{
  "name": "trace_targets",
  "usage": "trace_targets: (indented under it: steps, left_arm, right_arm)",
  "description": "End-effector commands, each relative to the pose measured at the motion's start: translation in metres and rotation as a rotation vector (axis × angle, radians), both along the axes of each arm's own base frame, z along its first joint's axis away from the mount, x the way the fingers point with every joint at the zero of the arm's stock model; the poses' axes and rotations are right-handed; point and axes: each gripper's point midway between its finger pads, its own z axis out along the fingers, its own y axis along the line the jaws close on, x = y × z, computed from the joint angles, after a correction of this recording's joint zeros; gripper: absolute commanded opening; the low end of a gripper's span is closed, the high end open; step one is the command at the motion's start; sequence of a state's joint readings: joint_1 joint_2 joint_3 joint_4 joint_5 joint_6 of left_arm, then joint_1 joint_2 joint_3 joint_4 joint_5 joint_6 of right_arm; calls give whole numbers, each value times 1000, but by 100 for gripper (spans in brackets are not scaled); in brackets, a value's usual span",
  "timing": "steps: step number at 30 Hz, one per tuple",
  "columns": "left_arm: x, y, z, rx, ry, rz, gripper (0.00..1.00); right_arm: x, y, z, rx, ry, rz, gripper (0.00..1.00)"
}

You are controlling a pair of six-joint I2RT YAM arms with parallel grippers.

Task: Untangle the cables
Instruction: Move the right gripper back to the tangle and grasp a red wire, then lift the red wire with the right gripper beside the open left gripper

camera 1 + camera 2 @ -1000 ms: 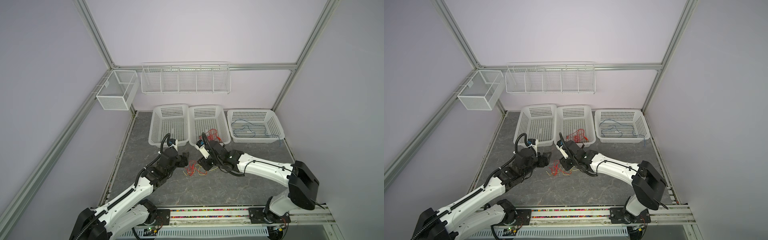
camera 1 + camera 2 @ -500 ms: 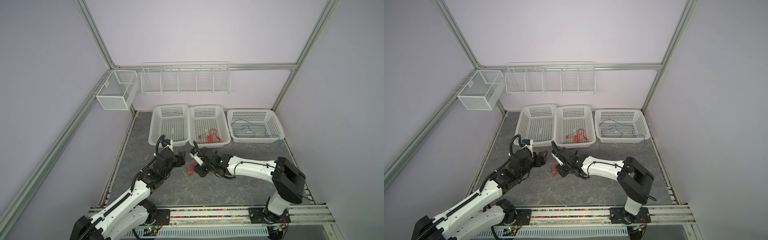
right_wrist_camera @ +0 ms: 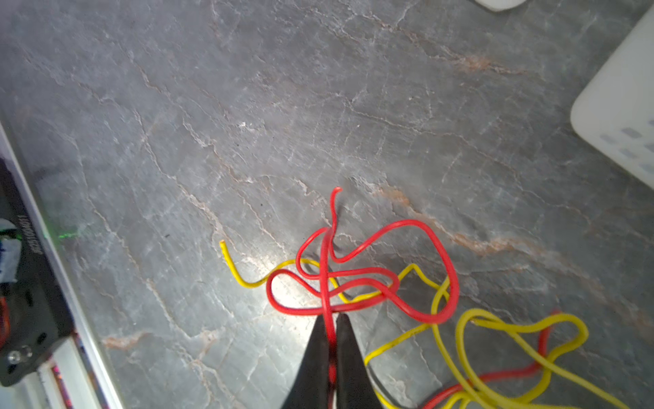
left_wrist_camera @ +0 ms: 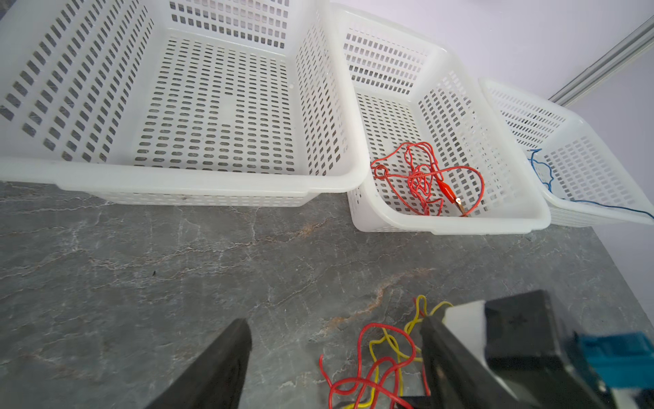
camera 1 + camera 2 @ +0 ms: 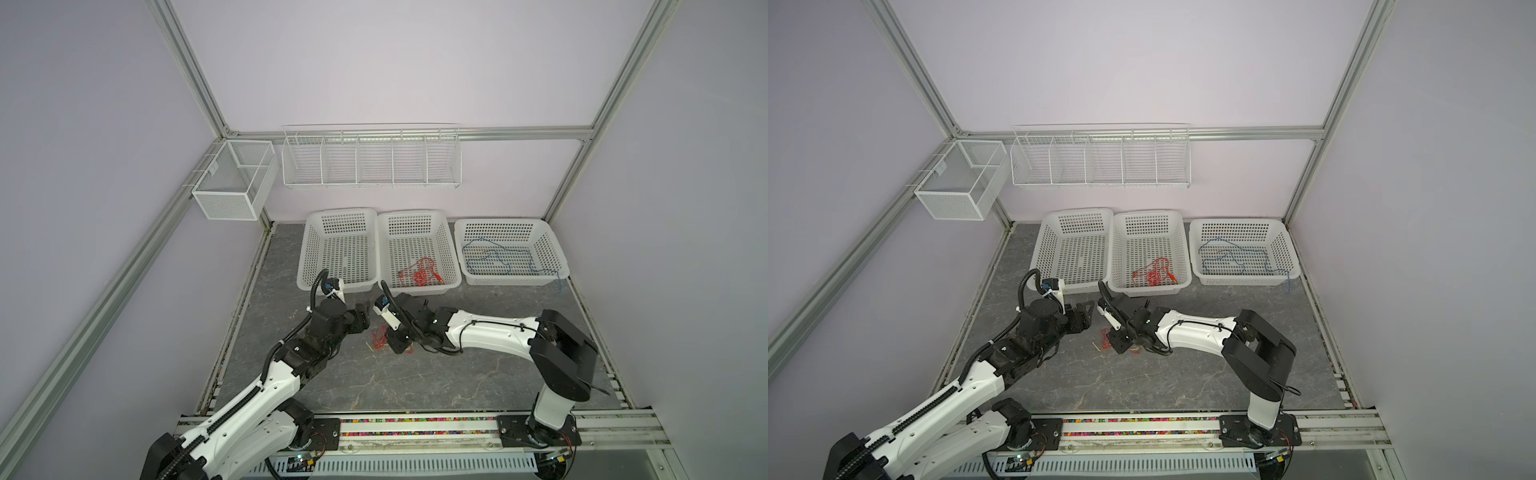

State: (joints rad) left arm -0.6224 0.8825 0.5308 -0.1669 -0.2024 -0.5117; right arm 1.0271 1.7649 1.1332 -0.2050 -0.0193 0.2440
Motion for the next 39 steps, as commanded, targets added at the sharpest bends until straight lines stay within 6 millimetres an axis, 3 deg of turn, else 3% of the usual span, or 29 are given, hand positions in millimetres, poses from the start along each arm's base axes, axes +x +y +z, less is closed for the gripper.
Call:
trace_targets:
  steps: [1,11,17,25,29,33,39]
  left_arm:
    - [0,5,-8,7,20,25,76]
    - [2,4,-11,6,26,29,76]
    - [5,4,-12,6,32,33,76]
    - [6,9,-12,15,30,46,76]
    - [8,10,-14,20,35,51,76]
    - [12,7,-15,19,40,45,76]
    - [17,2,-12,25,44,33,76]
  right_arm:
    - [9,6,48,122,13,-31,6]
    - [22,-1,94,300,62,-56,6]
    - [16,16,139,484,50,62,6]
    - [37,10,154,459,-18,17,6]
    - [43,4,151,443,-28,-5,6]
    - [62,-13,124,313,-48,-135,6]
    - [52,-9,94,313,43,-126,6]
